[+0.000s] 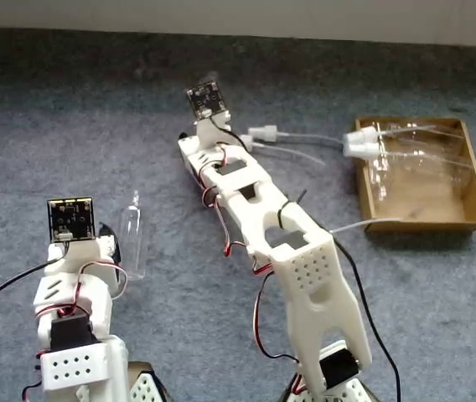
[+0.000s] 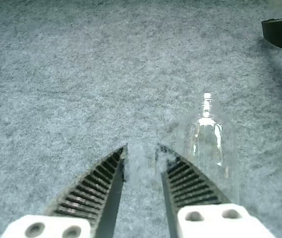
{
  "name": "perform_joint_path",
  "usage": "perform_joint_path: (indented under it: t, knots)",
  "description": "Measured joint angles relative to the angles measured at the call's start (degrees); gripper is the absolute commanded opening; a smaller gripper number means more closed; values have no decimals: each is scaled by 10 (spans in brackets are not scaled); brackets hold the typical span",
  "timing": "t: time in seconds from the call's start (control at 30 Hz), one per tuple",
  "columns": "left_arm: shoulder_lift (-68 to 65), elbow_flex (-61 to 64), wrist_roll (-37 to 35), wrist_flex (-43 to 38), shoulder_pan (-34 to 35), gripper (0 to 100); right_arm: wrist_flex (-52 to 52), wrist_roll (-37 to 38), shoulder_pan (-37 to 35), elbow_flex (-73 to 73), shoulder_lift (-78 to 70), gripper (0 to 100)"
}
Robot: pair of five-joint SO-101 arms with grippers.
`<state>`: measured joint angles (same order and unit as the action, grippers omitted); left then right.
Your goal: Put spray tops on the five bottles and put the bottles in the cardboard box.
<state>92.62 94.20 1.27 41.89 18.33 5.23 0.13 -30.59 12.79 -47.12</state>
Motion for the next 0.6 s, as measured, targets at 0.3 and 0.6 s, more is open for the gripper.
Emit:
perform_joint_path:
  t: [0.3,0.6]
  knots:
    - [0,19,0,-34,0,66,0,0,0,0,0,169]
    - [0,19,0,-43,1,66,83,-1,0,-18,137,170]
